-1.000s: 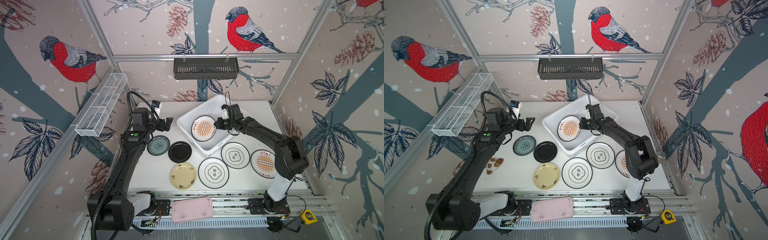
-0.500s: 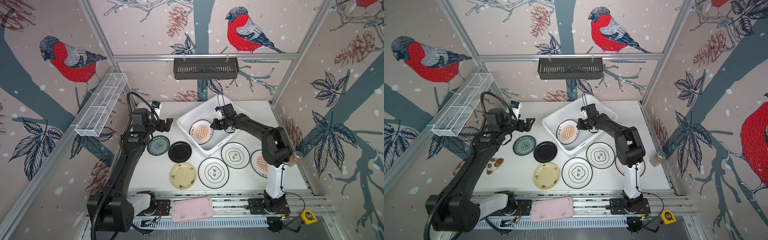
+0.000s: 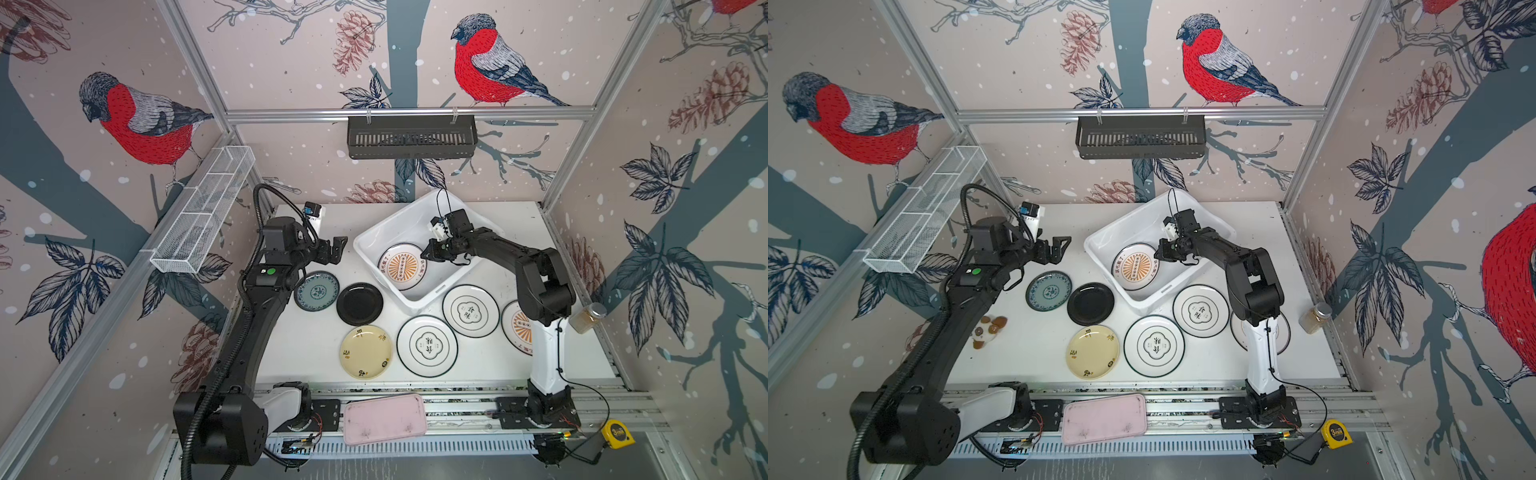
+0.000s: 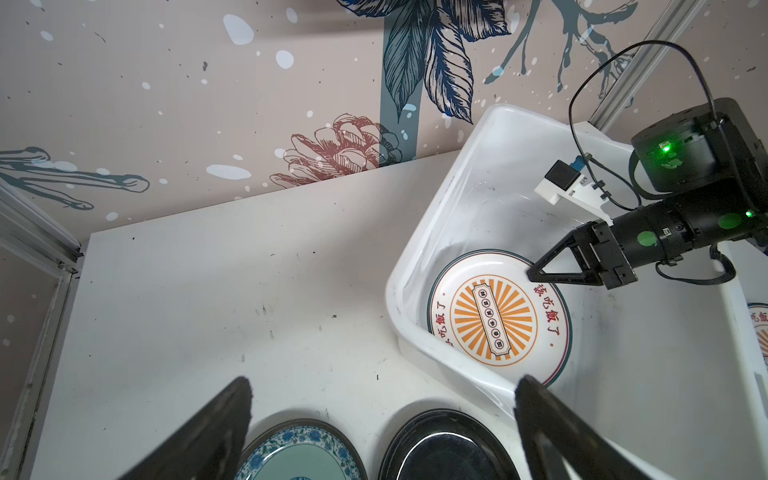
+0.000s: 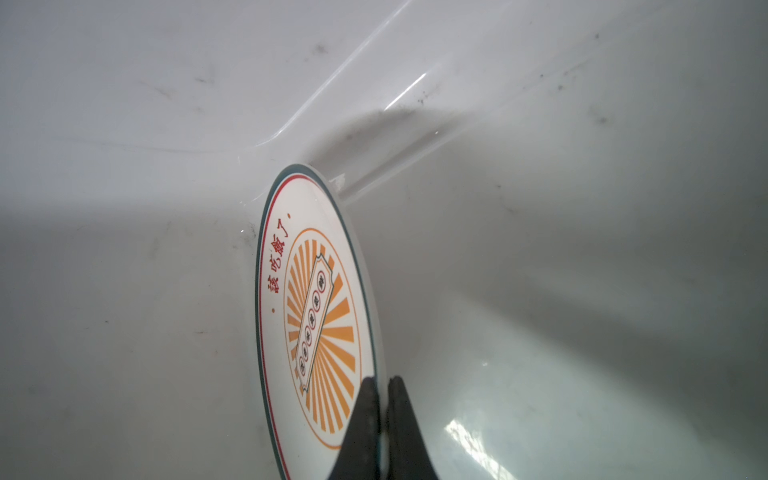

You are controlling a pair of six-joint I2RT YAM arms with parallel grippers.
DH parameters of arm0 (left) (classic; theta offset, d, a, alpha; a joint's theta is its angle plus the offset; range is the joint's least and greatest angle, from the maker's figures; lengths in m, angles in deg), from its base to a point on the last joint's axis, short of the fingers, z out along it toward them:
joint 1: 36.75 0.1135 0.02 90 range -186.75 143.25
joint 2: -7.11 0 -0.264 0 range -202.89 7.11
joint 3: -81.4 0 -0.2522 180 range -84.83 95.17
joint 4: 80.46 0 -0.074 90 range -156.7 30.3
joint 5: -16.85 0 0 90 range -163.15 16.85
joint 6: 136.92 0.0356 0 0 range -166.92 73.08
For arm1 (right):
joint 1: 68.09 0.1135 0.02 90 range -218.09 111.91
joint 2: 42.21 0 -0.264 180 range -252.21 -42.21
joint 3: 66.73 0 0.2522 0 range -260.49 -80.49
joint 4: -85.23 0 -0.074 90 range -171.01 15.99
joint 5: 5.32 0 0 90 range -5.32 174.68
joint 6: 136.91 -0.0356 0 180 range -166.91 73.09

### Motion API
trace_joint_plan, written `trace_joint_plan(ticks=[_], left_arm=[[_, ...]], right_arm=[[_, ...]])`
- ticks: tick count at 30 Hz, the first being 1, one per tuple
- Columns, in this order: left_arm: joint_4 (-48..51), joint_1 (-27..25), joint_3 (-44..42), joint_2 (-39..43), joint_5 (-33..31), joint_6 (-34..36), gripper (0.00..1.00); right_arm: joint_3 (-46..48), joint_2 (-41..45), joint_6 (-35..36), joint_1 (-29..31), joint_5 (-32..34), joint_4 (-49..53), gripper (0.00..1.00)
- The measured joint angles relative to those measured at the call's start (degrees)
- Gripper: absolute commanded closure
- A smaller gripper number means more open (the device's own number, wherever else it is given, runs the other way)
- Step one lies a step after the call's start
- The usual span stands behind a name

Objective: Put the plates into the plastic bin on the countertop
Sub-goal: 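Lower the sunburst plate into the bin and open the right gripper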

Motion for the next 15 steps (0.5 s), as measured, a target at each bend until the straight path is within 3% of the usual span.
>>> trace_joint_plan(ticks=[5,15], left_arm=[[0.0,0.0,0.0,0.1,0.1,0.0,0.02],[-0.1,0.0,-0.6,0.3,0.2,-0.1,0.02]], right_arm=[[-0.1,-1.4,0.3,-0.9,0.0,0.2,0.82],[-2.8,-4.5,0.4,-1.8,-0.3,1.9,0.76]])
